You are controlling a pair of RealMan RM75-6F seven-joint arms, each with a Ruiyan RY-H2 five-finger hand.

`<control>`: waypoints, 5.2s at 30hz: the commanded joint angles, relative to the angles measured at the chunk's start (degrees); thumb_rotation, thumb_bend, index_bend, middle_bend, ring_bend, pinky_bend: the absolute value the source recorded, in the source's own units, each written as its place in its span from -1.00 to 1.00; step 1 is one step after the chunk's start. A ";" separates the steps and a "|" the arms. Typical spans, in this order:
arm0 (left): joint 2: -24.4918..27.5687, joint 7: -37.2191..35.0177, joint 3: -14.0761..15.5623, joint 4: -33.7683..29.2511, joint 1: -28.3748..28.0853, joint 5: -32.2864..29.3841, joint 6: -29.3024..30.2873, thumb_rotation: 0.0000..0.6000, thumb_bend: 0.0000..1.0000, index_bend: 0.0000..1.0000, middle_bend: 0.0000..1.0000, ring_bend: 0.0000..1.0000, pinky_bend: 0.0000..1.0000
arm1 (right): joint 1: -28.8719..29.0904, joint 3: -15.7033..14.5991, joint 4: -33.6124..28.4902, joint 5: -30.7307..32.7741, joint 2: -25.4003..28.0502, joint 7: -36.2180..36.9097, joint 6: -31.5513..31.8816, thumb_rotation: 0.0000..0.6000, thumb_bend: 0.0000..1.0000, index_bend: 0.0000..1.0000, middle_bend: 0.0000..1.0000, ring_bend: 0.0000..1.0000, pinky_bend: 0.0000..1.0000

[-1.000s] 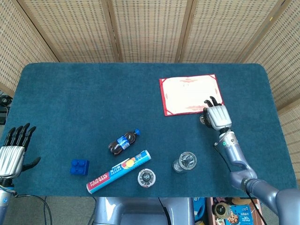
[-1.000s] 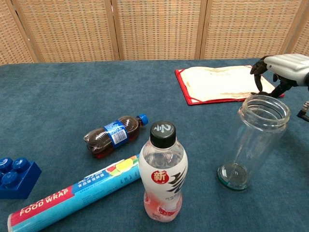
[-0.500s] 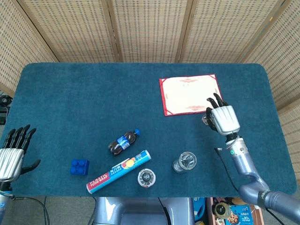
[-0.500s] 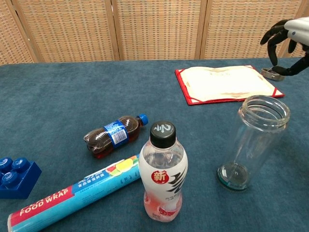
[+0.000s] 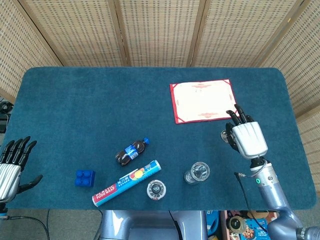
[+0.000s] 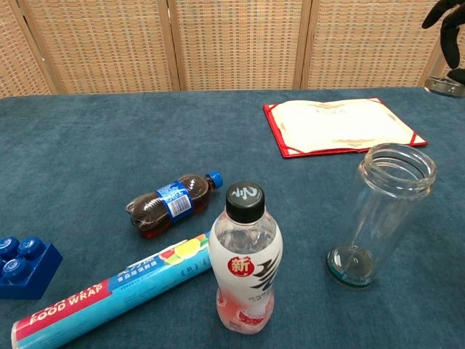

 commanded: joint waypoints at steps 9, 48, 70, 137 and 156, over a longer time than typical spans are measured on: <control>1.35 -1.18 0.88 -1.25 0.11 1.43 -0.56 1.00 -0.58 -1.00 -1.00 -1.00 -1.00 | -2.51 -1.86 -7.89 -6.35 2.55 -4.54 4.60 1.00 0.07 0.28 -0.41 -0.76 -0.14; 1.37 -1.68 0.36 -1.05 0.74 1.77 0.03 1.00 -0.58 -1.00 -1.00 -1.00 -1.00 | -9.31 -8.88 -10.96 -20.61 -5.05 -7.52 8.38 1.00 0.07 0.28 -0.42 -0.76 -0.14; 1.09 -1.80 0.24 -0.77 0.78 2.01 0.05 1.00 -0.58 -1.00 -1.00 -1.00 -1.00 | -10.03 -8.96 -10.24 -21.87 -8.18 -8.19 6.02 1.00 0.07 0.28 -0.43 -0.76 -0.14; 0.85 -2.70 -0.06 -0.34 1.12 2.19 0.69 1.00 -0.58 -1.00 -1.00 -1.00 -1.00 | -10.89 -8.62 -12.36 -21.45 -5.80 -1.85 2.66 1.00 0.30 -0.09 -0.85 -0.95 -0.31; 0.83 -2.72 0.04 -0.33 1.21 2.39 0.79 1.00 -0.58 -1.00 -1.00 -1.00 -1.00 | -11.22 -9.72 -13.14 -21.23 -4.78 -2.77 1.04 1.00 0.82 -0.09 -0.89 -1.00 -0.40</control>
